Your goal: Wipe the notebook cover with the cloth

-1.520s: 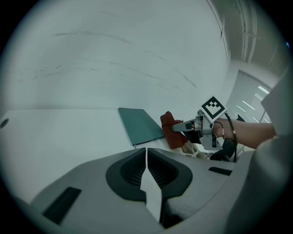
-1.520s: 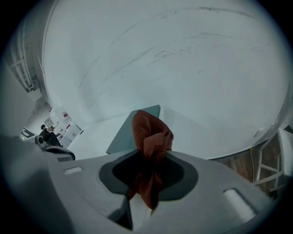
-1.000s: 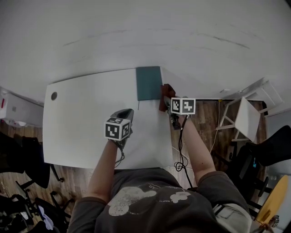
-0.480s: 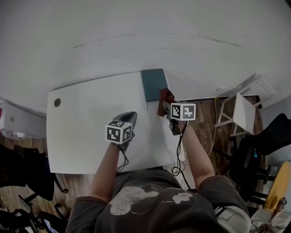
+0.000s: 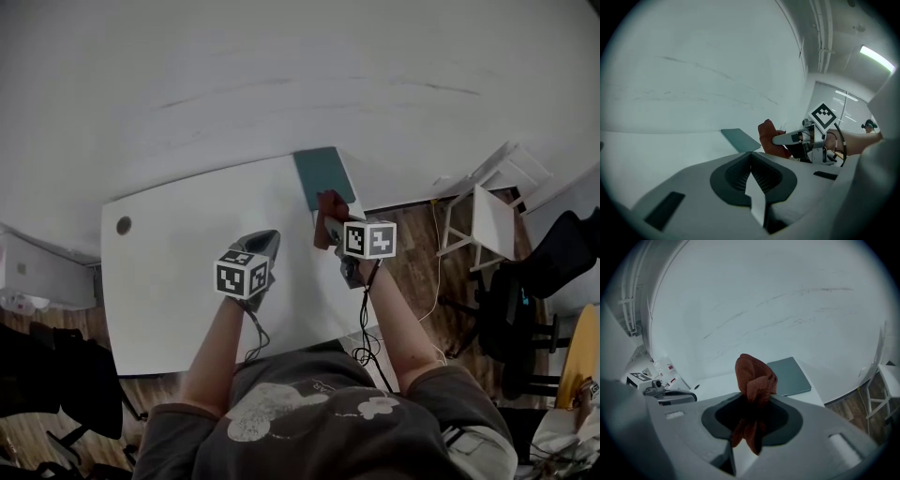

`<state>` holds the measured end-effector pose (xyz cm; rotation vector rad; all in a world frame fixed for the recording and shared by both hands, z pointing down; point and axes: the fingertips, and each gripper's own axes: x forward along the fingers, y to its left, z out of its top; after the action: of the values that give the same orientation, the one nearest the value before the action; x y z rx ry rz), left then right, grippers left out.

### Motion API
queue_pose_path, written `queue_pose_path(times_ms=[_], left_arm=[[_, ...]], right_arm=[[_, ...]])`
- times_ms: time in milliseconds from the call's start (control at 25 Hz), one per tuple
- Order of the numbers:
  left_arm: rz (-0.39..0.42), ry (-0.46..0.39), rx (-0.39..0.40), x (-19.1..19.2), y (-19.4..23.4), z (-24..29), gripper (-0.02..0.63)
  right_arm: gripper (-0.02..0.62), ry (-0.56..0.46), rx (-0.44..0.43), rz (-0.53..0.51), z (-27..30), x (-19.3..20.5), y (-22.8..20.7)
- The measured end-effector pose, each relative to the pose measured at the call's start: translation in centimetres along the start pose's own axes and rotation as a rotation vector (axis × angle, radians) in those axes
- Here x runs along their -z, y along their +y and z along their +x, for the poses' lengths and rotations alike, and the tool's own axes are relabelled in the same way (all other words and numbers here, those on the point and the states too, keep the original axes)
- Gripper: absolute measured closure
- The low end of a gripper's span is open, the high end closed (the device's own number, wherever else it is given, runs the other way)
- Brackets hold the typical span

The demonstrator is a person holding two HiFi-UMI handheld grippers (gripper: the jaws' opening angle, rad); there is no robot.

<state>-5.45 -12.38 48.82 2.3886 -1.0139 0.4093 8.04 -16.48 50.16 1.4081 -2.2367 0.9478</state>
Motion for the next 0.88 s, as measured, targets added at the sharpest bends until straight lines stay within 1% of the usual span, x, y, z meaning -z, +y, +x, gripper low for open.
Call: queue_pose_path(times_ms=[200,440,600,880], left_arm=[[0.027,-0.021,0.023,0.2,0.4,-2.4,0.6],[0.043,-0.053,0.025,1.1,1.6,-5.9,0.6],[0.05,-0.043,0.044,2.9,2.0,-8.4,0.6],[0.094,-0.021,0.092,5.3,1.8,-12.6,0.6]], right_arm=[[0.488,-0.019,0.0,-0.008,-0.7,1.3,3.2],[0.488,-0.025,0.037,-0.007,-1.4,3.7,5.4],[0.488,-0.048,0.049,0.014,-2.2,5.6,7.6],[0.488,-0.081,0.1,0.044,-4.7,8.3,11.2]])
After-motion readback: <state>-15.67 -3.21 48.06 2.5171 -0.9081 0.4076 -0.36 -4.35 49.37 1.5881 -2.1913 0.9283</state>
